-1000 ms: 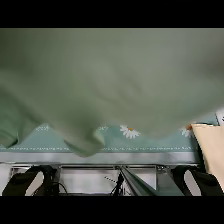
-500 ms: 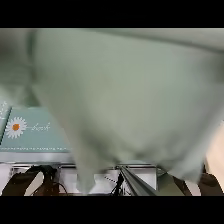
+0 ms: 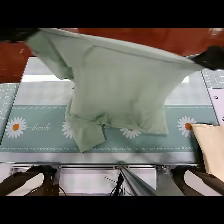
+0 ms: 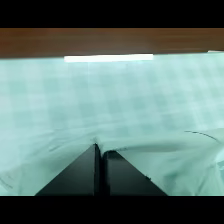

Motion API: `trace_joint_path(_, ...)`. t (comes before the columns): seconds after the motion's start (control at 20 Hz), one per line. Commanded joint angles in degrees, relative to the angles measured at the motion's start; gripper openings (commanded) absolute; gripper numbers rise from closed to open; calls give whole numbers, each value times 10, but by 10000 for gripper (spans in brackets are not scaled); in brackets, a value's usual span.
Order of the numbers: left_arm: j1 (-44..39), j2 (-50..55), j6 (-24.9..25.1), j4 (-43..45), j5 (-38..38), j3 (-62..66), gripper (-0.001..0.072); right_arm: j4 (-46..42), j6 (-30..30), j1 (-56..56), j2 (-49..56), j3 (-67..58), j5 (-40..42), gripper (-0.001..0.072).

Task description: Fold the shirts.

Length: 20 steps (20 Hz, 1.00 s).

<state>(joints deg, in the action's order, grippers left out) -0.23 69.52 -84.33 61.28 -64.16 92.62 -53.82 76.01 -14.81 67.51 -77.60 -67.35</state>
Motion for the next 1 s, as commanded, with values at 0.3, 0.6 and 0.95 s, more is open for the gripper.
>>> trace_joint_path(0.3, -30, 243, -56, -105, 140, -1, 48, 214, 26, 18, 333, -128, 88, 36)
trace_joint_path(0.6, 60, 250, -23, -73, -105, 9, 708, 179, 68, -39, 354, -186, -94, 630)
trace_joint_path(0.95, 225, 133, 39, -10, -177, -253, 707, 50, -31, -173, 99, 53, -104, 621)
